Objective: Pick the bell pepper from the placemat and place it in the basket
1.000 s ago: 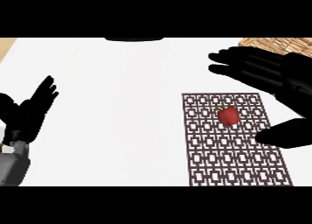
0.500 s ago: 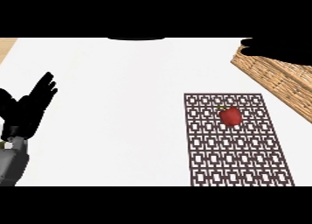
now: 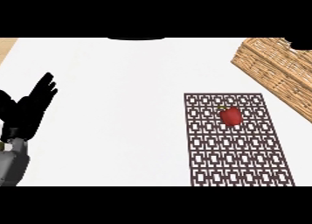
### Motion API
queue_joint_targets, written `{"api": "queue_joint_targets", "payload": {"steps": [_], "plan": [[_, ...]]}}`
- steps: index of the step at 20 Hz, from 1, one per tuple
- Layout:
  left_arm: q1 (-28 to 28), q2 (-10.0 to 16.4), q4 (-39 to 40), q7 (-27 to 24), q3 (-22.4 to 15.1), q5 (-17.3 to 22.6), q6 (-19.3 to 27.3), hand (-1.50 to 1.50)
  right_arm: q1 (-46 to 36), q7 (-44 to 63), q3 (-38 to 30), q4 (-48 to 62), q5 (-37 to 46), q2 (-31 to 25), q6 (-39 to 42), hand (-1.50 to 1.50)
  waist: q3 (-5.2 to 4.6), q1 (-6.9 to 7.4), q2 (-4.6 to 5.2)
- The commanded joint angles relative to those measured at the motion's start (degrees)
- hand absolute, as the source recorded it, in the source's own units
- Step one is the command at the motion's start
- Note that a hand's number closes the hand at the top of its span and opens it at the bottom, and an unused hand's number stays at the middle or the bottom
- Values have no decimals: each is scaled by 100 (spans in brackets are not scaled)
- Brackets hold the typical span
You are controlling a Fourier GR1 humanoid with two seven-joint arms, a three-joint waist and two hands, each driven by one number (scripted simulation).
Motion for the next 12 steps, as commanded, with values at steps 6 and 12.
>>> {"api": "queue_joint_targets", "payload": {"steps": [6, 12], "plan": [[-253, -238, 344, -50, 91, -194, -41, 0, 1129, -1926, 209, 380, 1119, 298, -857, -150, 1, -11, 22], [-223, -282, 293, -55, 166, -318, -104, 0, 1020, -2235, 779, 1136, 1812, 1172, -2018, -150, -2, 35, 17]]}}
